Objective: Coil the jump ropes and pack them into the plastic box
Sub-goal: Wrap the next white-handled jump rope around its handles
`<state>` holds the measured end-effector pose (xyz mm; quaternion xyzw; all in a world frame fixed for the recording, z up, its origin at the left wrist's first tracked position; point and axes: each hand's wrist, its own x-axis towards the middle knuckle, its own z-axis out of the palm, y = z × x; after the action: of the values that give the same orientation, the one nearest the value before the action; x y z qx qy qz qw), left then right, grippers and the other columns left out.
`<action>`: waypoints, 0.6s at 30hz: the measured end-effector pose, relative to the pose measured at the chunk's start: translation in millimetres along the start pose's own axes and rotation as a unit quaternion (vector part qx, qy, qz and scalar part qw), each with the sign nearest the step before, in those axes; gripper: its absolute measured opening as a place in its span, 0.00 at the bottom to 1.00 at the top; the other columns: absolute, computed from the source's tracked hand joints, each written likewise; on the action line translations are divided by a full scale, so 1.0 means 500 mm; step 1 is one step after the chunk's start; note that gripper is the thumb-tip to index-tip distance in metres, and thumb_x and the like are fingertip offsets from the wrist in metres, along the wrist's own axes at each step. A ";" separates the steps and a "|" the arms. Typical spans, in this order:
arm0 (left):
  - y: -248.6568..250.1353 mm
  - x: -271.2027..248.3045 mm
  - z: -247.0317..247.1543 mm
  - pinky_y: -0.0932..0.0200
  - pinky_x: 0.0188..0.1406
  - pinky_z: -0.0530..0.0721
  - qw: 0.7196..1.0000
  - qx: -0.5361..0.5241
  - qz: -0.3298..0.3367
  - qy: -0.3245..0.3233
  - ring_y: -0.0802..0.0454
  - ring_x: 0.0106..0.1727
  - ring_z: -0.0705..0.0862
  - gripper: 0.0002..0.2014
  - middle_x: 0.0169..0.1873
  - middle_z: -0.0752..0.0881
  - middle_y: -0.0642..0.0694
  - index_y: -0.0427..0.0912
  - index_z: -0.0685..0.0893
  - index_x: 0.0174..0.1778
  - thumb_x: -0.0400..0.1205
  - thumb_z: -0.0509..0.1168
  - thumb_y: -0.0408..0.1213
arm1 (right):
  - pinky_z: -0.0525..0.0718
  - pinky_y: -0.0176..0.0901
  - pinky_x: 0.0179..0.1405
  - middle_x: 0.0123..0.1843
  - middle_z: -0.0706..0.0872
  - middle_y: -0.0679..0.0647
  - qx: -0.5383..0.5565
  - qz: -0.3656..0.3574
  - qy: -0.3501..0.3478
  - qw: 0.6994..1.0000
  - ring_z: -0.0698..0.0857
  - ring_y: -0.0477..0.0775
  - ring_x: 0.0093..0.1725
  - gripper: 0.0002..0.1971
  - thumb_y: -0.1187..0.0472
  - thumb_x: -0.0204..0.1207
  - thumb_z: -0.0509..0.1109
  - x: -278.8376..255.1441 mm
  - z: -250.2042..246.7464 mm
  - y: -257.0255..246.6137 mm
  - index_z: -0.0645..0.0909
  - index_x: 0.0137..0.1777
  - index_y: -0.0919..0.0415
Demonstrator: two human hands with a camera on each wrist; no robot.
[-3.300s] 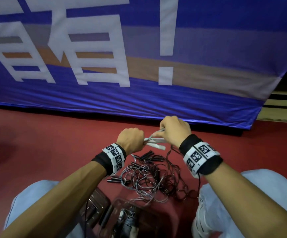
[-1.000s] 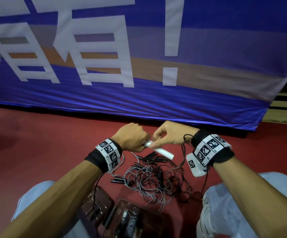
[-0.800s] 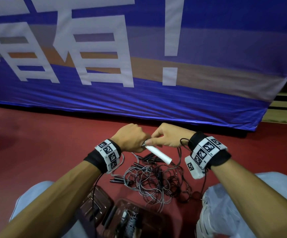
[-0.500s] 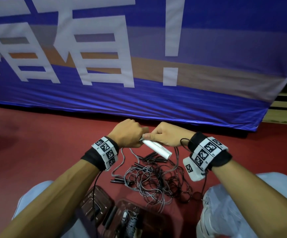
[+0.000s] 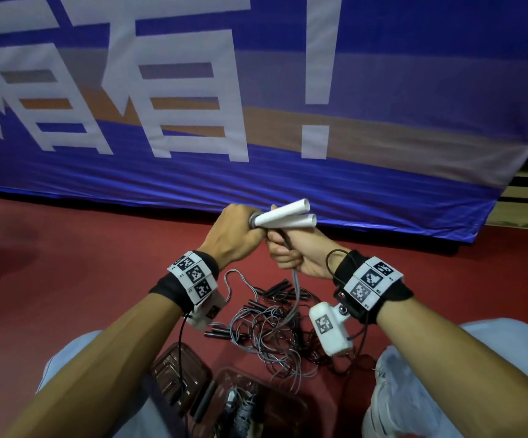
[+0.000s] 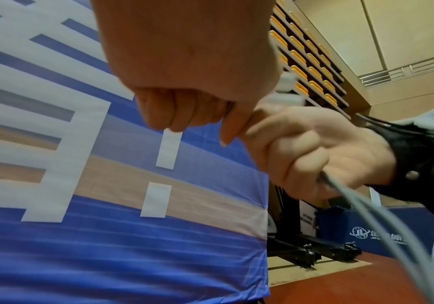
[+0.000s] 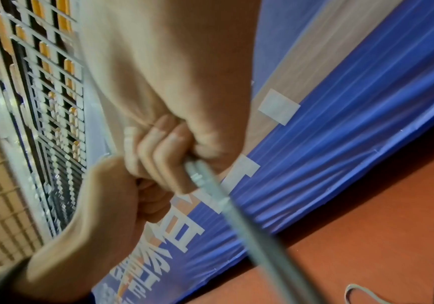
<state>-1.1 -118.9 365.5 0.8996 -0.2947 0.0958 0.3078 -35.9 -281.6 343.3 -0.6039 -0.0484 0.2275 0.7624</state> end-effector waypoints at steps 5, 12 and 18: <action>-0.011 0.009 0.036 0.54 0.23 0.63 0.984 0.103 -0.139 -0.036 0.40 0.25 0.71 0.11 0.22 0.73 0.46 0.42 0.70 0.26 0.73 0.64 0.36 | 0.64 0.30 0.14 0.23 0.75 0.53 -0.233 0.025 0.228 0.945 0.68 0.45 0.13 0.25 0.52 0.91 0.51 0.019 0.033 0.038 0.71 0.31 0.58; -0.029 0.008 0.064 0.52 0.34 0.74 0.966 0.187 -0.161 -0.071 0.39 0.34 0.77 0.12 0.34 0.80 0.44 0.41 0.79 0.38 0.82 0.62 0.45 | 0.69 0.45 0.26 0.33 0.80 0.55 -0.532 0.003 0.151 0.833 0.74 0.53 0.28 0.20 0.57 0.89 0.55 -0.009 0.038 0.036 0.75 0.34 0.61; -0.012 0.012 0.078 0.52 0.33 0.75 0.954 0.241 -0.110 -0.141 0.41 0.33 0.78 0.12 0.33 0.81 0.46 0.45 0.72 0.32 0.79 0.64 0.42 | 0.69 0.46 0.30 0.38 0.84 0.53 -0.658 -0.096 0.146 0.733 0.79 0.57 0.34 0.13 0.50 0.87 0.68 -0.048 -0.019 -0.008 0.84 0.42 0.54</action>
<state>6.8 -141.7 334.1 0.9783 -0.2019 0.0021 0.0455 -52.8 -300.8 349.5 -0.9725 -0.1314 -0.0263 0.1905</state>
